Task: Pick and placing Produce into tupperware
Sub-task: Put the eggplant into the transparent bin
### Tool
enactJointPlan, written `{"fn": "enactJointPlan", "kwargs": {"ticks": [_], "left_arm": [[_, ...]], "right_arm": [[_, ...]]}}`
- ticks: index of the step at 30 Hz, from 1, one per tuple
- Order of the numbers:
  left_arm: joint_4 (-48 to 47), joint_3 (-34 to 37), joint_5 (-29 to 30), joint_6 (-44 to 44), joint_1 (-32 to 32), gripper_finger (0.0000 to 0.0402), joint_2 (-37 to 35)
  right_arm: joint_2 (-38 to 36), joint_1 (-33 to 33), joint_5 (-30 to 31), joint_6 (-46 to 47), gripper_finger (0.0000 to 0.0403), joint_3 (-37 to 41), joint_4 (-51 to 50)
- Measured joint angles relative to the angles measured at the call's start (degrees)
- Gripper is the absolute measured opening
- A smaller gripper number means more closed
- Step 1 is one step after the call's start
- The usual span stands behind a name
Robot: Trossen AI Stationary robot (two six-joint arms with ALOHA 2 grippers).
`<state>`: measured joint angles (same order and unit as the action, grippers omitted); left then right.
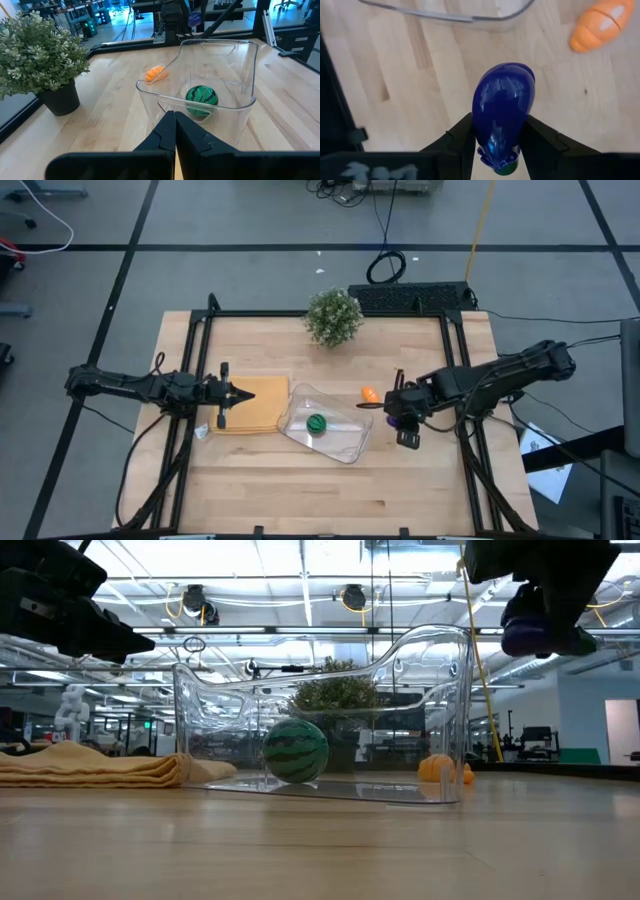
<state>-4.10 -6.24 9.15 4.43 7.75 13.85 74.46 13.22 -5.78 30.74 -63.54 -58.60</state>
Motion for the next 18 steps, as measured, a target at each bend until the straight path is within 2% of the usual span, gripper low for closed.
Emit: {"fn": "enactJointPlan", "kwargs": {"ticks": [8, 18], "left_arm": [[0.0, 0.0, 0.0, 0.0, 0.0, 0.0003, 0.0], [-0.1, 0.0, 0.0, 0.0, 0.0, 0.0003, 0.0]], "right_arm": [[5.3, -1.4, 0.0, -3.5, 0.0123, -5.3, -5.1], [6.1, -3.2, 1.5, -6.4, 0.0123, -10.6, -7.5]]}}
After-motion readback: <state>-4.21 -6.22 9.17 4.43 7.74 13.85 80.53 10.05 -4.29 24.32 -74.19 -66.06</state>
